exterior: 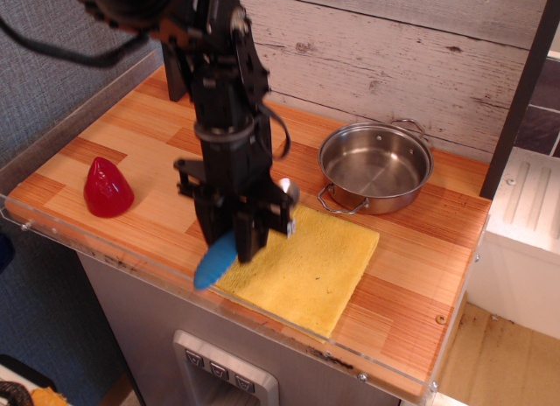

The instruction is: Move the spatula and keep it on yellow cloth

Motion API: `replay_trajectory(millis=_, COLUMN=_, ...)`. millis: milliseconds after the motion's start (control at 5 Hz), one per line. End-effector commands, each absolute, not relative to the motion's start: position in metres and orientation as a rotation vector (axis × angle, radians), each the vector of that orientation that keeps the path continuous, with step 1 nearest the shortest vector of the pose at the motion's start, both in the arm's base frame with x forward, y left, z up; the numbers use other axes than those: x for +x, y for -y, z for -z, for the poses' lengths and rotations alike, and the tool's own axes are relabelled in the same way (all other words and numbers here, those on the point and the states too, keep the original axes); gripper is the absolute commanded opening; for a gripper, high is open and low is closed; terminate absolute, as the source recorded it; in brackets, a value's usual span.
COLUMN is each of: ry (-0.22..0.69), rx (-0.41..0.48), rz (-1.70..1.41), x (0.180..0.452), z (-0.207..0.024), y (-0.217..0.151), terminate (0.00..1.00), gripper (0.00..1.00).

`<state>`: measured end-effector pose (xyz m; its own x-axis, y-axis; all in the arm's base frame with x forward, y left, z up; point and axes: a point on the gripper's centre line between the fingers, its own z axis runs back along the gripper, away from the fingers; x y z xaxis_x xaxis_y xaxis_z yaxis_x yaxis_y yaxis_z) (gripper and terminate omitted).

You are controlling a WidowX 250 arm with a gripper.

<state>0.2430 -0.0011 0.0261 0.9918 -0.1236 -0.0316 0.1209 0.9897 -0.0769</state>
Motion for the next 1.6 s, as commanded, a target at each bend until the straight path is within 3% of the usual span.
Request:
replay_trajectory(millis=0, ry=0.062, rx=-0.061, rz=0.214, x=0.245, z=-0.035, y=0.027, terminate=0.00, gripper=0.00)
replay_trajectory(millis=400, ry=0.106, rx=-0.100, rz=0.117, x=0.262, z=-0.046, y=0.020, terminate=0.00, gripper=0.00)
replay_trajectory(millis=600, ry=0.080, rx=-0.096, rz=0.109, x=0.265, z=-0.048, y=0.018, terminate=0.00, gripper=1.00)
replay_trajectory(millis=800, ry=0.087, rx=-0.104, rz=0.112, x=0.269, z=-0.055, y=0.012, terminate=0.00, gripper=1.00)
replay_trajectory(millis=1200, ry=0.151, rx=-0.072, rz=0.095, x=0.281, z=-0.103, y=-0.044, terminate=0.00, gripper=1.00)
replay_trajectory(millis=1400, ry=0.139, rx=-0.061, rz=0.154, x=0.291, z=-0.104, y=-0.063, terminate=0.00, gripper=1.00)
